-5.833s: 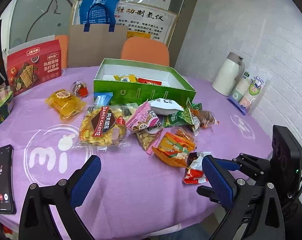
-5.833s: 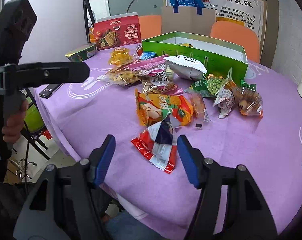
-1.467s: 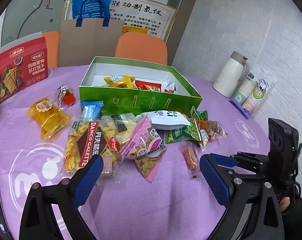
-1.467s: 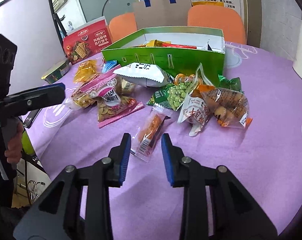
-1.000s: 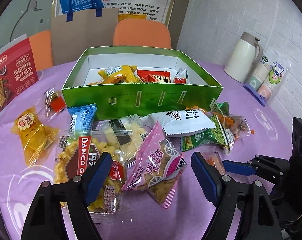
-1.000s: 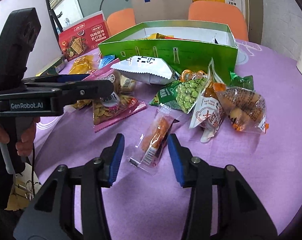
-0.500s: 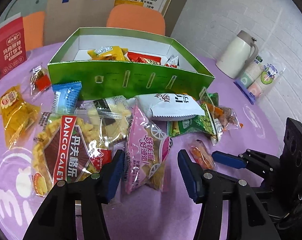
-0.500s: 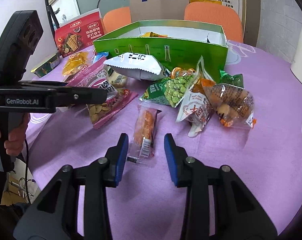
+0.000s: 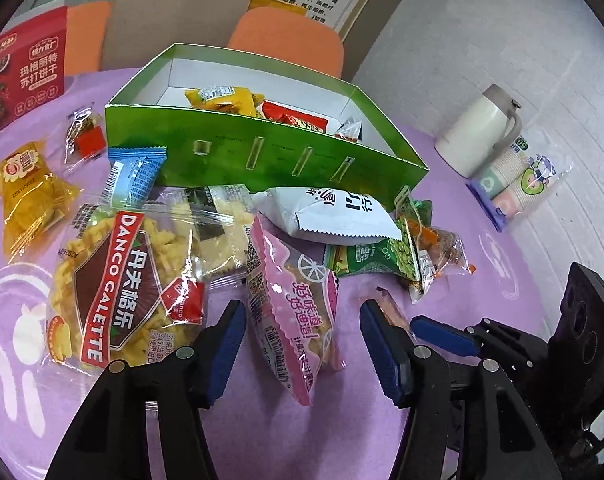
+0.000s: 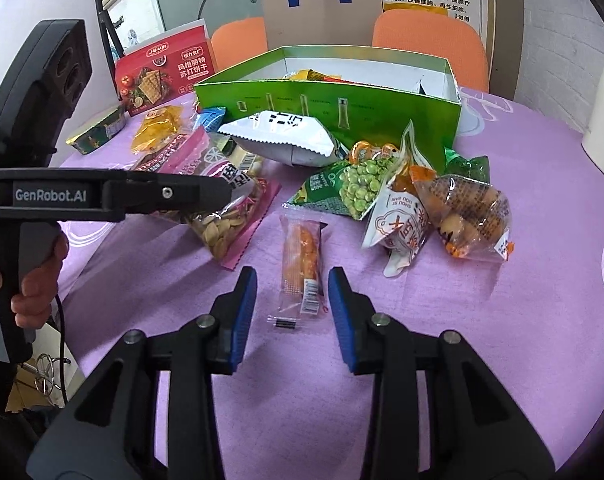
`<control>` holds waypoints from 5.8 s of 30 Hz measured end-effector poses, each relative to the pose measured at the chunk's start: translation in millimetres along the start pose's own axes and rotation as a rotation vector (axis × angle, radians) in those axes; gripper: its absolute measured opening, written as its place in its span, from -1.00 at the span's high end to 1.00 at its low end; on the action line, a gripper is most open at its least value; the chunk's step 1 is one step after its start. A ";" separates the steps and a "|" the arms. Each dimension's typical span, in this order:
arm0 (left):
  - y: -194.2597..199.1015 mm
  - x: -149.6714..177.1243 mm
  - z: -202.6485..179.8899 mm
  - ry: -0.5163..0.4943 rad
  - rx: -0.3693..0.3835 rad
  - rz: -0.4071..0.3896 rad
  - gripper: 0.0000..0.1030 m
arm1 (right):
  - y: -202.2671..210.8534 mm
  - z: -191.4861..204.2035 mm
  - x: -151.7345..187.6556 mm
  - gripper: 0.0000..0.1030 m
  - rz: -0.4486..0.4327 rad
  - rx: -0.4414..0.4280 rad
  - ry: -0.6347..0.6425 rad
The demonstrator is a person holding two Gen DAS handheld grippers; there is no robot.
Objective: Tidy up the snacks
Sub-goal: 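Grasp the pink snack bag with left tool while right tool grasps orange-filled clear packet, then drop both held snacks into the green box and open both tools, then move both tools back toward the remaining snacks, then grasp the DANCO GALETTE bag with both tools and carry it over the box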
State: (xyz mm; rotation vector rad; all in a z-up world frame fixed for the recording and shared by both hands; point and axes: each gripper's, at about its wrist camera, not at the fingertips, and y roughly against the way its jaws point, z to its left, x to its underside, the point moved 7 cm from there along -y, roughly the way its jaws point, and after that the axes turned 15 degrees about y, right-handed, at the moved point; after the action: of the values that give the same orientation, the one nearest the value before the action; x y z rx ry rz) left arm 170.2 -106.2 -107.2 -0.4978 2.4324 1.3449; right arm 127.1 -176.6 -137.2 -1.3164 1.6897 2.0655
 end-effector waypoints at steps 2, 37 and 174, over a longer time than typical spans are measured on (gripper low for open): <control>-3.8 0.8 -2.1 -0.015 -0.014 0.003 -0.18 | -3.9 -0.5 1.3 0.24 0.013 0.000 -0.007; 57.6 -156.3 -14.3 0.008 -0.003 -0.252 0.50 | 9.1 -89.6 -130.7 0.57 -0.184 0.046 -0.119; 71.1 -114.2 -33.5 -0.023 0.126 -0.194 0.48 | 42.9 -27.0 -119.9 0.31 -0.288 -0.078 -0.139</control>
State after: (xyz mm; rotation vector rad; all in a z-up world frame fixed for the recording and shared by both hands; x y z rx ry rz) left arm 236.6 -82.7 12.2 -0.6623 2.3628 1.1053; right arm 186.4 -168.5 -21.6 -1.3159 1.2903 2.0180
